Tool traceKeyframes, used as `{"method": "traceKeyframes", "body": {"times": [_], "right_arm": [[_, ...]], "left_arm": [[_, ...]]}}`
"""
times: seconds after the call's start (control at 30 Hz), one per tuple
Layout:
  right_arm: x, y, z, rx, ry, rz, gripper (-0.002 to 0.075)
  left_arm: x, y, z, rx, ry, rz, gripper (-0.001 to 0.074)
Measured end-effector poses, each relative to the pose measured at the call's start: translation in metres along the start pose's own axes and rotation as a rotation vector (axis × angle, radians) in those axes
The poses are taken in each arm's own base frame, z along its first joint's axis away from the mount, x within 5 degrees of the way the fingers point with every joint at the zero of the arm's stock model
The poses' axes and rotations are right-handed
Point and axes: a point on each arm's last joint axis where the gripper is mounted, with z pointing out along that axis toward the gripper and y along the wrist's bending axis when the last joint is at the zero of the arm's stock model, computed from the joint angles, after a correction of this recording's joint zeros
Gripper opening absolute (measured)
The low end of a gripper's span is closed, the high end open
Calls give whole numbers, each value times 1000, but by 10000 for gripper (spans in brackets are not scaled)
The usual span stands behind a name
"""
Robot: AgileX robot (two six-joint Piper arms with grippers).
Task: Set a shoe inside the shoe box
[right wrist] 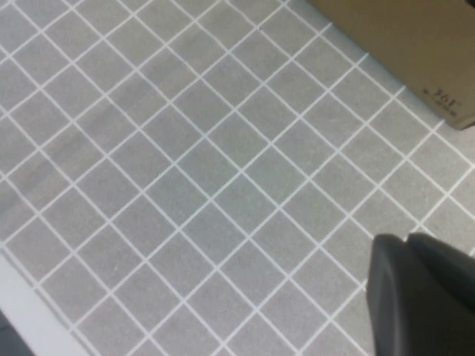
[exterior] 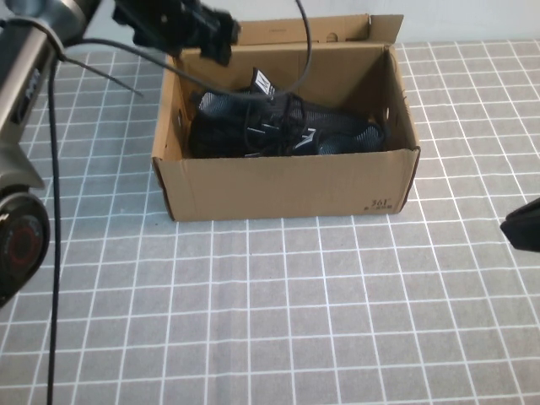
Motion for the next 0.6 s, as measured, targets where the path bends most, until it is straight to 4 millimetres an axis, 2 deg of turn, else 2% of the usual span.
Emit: {"method": "traceKeyframes", "body": {"times": [0.07, 0.13, 0.27, 0.33, 0.43, 0.6], "right_arm": [[2, 2, -4, -1, 0, -3, -16], [4, 4, -10, 2, -16, -2, -16], [10, 10, -28, 13, -72, 21, -16], [14, 13, -38, 15, -96, 52, -16], [22, 18, -50, 11, -109, 92, -16], [38, 28, -69, -3, -115, 121, -16]], "left_arm": [[-6, -1, -14, 0, -30, -10, 484], [-9, -2, -27, 11, -53, -30, 416], [-13, -7, -50, 49, -90, -47, 150], [-14, -10, -63, 74, -114, -32, 64], [-18, -15, -91, 110, -169, -11, 20], [-14, -27, -156, 133, -262, 47, 4]]}}
